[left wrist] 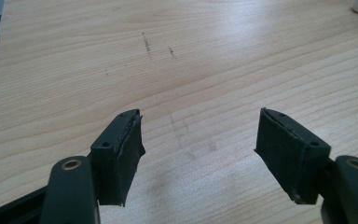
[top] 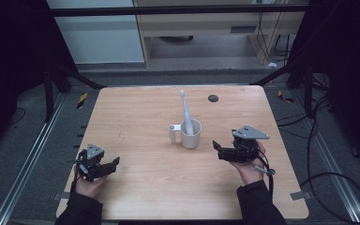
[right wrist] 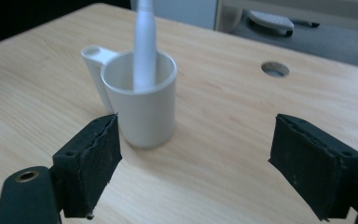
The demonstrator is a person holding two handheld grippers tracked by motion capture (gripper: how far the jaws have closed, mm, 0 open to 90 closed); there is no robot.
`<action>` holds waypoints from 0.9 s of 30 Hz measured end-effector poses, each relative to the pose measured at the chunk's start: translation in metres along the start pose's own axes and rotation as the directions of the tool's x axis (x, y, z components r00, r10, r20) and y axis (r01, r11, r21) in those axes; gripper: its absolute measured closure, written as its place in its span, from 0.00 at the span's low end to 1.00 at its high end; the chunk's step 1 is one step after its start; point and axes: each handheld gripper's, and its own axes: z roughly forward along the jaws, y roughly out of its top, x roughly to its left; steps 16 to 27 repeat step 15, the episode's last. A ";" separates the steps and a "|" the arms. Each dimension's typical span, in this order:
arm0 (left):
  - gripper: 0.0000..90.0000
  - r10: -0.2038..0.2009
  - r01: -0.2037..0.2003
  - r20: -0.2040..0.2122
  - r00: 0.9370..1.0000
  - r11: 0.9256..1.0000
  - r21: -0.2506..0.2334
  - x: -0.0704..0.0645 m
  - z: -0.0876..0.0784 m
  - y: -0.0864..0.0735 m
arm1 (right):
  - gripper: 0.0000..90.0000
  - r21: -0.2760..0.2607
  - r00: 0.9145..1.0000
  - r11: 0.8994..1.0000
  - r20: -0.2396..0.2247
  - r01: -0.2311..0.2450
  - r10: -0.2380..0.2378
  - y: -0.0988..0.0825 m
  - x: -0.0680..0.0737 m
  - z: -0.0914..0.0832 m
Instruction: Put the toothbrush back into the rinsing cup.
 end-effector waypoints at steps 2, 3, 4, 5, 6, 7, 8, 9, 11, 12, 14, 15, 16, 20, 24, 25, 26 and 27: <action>0.33 0.003 -0.003 -0.002 1.000 1.000 0.000 0.000 0.000 0.000 | 0.17 0.014 1.000 1.000 0.013 -0.004 0.004 -0.007 -0.005 -0.004; 0.33 0.003 -0.003 -0.004 1.000 1.000 -0.001 0.000 0.000 0.000 | 0.17 0.018 1.000 1.000 0.016 -0.003 0.003 -0.011 -0.008 -0.006; 0.33 0.003 -0.003 -0.006 1.000 1.000 -0.001 0.000 0.000 0.000 | 0.18 0.024 1.000 1.000 0.016 -0.010 0.010 -0.015 -0.010 -0.009; 0.32 0.001 -0.001 -0.009 1.000 1.000 -0.002 0.001 0.000 0.000 | 0.18 0.029 1.000 0.999 0.018 -0.015 0.014 -0.019 -0.013 -0.011; 0.32 -0.003 0.003 -0.010 1.000 1.000 -0.002 0.001 0.000 -0.001 | 0.18 0.034 1.000 0.999 0.022 -0.016 0.016 -0.023 -0.014 -0.014; 0.31 -0.003 0.003 -0.010 1.000 1.000 -0.002 0.001 0.000 -0.001 | 0.18 0.034 1.000 0.999 0.022 -0.016 0.016 -0.023 -0.014 -0.014; 0.31 -0.004 0.004 -0.010 1.000 1.000 -0.002 0.002 0.000 -0.001 | 0.18 0.043 0.999 0.999 0.035 -0.017 0.016 -0.031 -0.018 -0.019; 0.31 -0.004 0.004 -0.011 1.000 1.000 -0.002 0.002 0.000 -0.002 | 0.18 0.047 0.999 0.999 0.042 -0.021 0.019 -0.034 -0.019 -0.021; 0.31 -0.003 0.003 -0.009 1.000 1.000 0.000 0.002 0.000 -0.002 | 0.17 0.053 0.998 0.998 0.059 -0.022 0.019 -0.041 -0.023 -0.025; 0.31 -0.003 0.003 -0.010 1.000 1.000 0.001 0.003 0.000 -0.002 | 0.17 0.058 0.997 0.998 0.068 -0.027 0.023 -0.045 -0.025 -0.026; 0.31 -0.005 0.005 -0.013 1.000 1.000 0.000 0.003 0.000 -0.003 | 0.17 0.069 0.996 0.997 0.085 -0.034 0.028 -0.053 -0.030 -0.029; 0.31 -0.005 0.005 -0.013 1.000 1.000 0.000 0.003 0.000 -0.003 | 0.16 0.075 0.995 0.996 0.094 -0.042 0.035 -0.057 -0.033 -0.031; 0.31 -0.005 0.005 -0.013 1.000 1.000 0.000 0.003 0.000 -0.003 | 0.16 0.075 0.995 0.996 0.094 -0.042 0.035 -0.057 -0.033 -0.031; 0.31 -0.005 0.005 -0.013 1.000 1.000 0.000 0.003 0.000 -0.003 | 0.16 0.075 0.995 0.996 0.094 -0.042 0.035 -0.057 -0.033 -0.031; 0.31 -0.005 0.005 -0.013 1.000 1.000 0.000 0.003 0.000 -0.003 | 0.16 0.075 0.995 0.996 0.094 -0.042 0.035 -0.057 -0.033 -0.031; 0.31 -0.005 0.005 -0.013 1.000 1.000 0.000 0.003 0.000 -0.003 | 0.16 0.075 0.995 0.996 0.094 -0.042 0.035 -0.057 -0.033 -0.031; 0.31 -0.005 0.005 -0.013 1.000 1.000 0.000 0.003 0.000 -0.003 | 0.16 0.075 0.995 0.996 0.094 -0.042 0.035 -0.057 -0.033 -0.031; 0.31 -0.005 0.005 -0.013 1.000 1.000 0.000 0.003 0.000 -0.003 | 0.16 0.075 0.995 0.996 0.094 -0.042 0.035 -0.057 -0.033 -0.031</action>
